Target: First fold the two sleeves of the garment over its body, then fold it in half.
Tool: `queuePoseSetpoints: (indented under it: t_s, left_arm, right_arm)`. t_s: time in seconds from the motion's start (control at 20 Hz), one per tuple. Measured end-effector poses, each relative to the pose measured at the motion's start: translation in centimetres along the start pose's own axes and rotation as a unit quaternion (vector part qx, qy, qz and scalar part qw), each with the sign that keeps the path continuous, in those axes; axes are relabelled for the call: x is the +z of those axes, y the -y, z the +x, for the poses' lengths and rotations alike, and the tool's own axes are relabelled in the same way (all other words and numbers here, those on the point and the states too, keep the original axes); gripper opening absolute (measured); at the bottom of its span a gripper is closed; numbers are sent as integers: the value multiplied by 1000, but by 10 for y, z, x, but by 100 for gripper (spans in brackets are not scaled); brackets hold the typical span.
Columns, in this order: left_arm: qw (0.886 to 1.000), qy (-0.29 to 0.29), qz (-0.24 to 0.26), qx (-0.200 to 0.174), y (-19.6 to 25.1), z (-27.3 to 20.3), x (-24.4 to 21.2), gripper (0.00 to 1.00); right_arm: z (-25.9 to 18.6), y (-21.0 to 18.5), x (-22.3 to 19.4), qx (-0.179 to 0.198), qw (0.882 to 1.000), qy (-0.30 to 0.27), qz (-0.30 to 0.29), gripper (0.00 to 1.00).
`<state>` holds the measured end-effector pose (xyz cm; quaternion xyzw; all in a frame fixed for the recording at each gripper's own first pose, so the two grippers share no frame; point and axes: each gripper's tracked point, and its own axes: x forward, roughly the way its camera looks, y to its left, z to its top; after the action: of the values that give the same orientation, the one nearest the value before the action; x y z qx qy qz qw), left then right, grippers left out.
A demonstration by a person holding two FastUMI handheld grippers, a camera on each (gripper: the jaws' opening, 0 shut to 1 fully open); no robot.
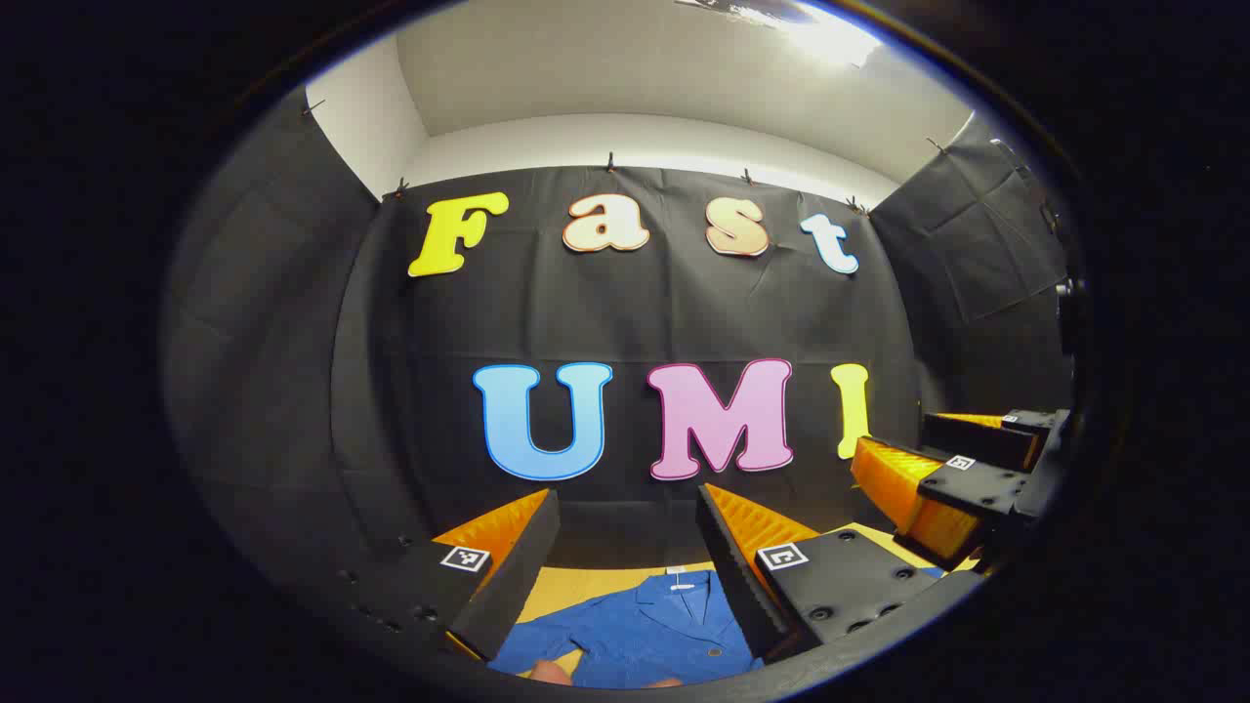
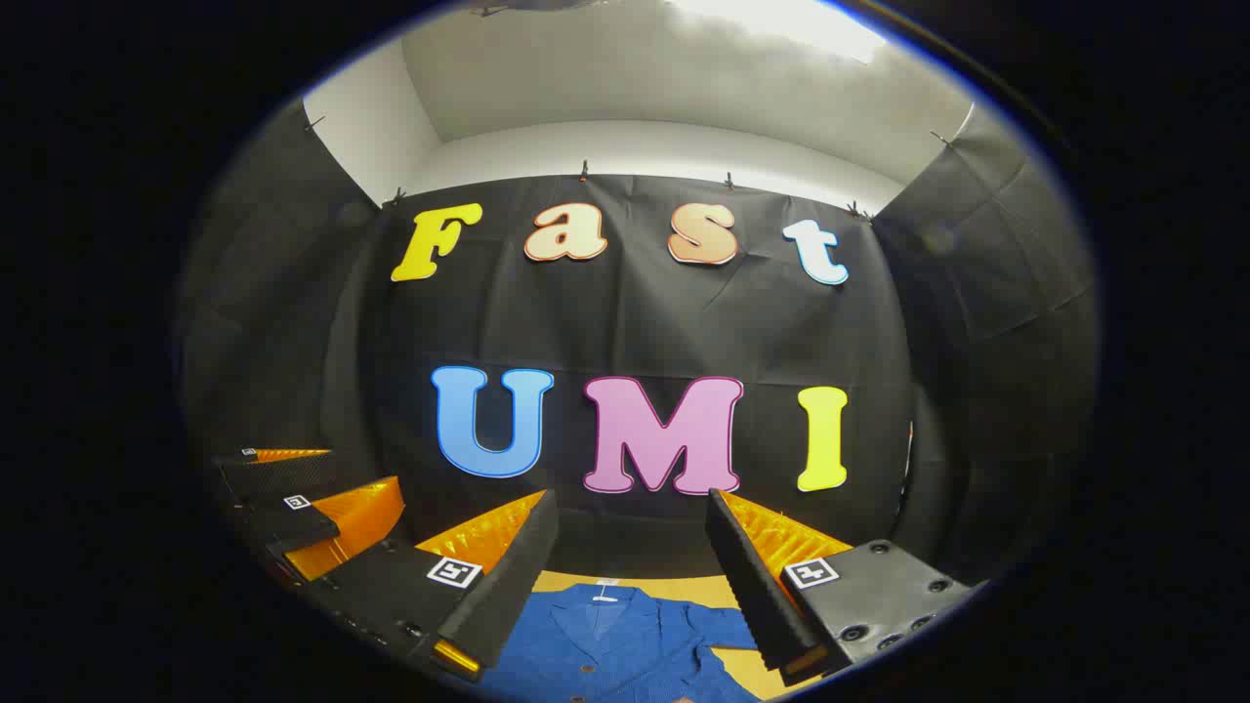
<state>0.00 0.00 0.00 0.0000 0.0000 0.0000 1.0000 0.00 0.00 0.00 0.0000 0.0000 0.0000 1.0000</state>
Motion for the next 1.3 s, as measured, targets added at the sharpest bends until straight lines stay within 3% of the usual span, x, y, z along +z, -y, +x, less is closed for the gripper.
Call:
queuePoseSetpoints:
  t_s: [0.05,0.4,0.5,0.55,0.65,0.7,0.75,0.8,0.85,0.9,1.15,1.3]
  left_arm:
    - [1000,-4,-6,-2,1,0,-3,82]
    - [999,-31,-25,-13,7,-3,-18,82]
    - [999,-33,-24,-19,9,-2,-18,82]
    - [999,-32,-25,-23,10,-1,-17,83]
    - [999,-30,-27,-33,14,-2,-16,82]
    - [998,-30,-27,-39,17,-4,-16,82]
    - [998,-30,-25,-42,18,-4,-15,82]
    - [998,-28,-24,-45,18,-6,-14,83]
    - [998,-26,-24,-49,19,-7,-13,82]
    - [998,-25,-24,-52,20,-9,-11,82]
    - [998,-19,-21,-62,11,-20,-10,82]
    - [995,-23,-22,-99,14,-35,-14,82]
  right_arm:
    - [0,4,0,-6,1000,-1,3,92]
    - [-9,21,-5,-38,999,-11,-11,92]
    - [-14,28,-9,-58,998,-23,-13,96]
    - [-12,35,-9,-80,996,-27,-13,92]
    - [-13,42,-1,-96,995,-16,-7,96]
    - [-16,42,2,-101,995,-11,-6,88]
    - [-17,42,7,-109,994,-5,-12,88]
    - [-17,43,7,-113,993,-6,-21,94]
    - [-18,36,6,-102,994,-7,-22,87]
    - [-20,29,5,-94,995,-8,-22,94]
    - [-26,8,11,-83,996,-3,-36,94]
    - [-31,4,14,-98,995,-6,-36,94]
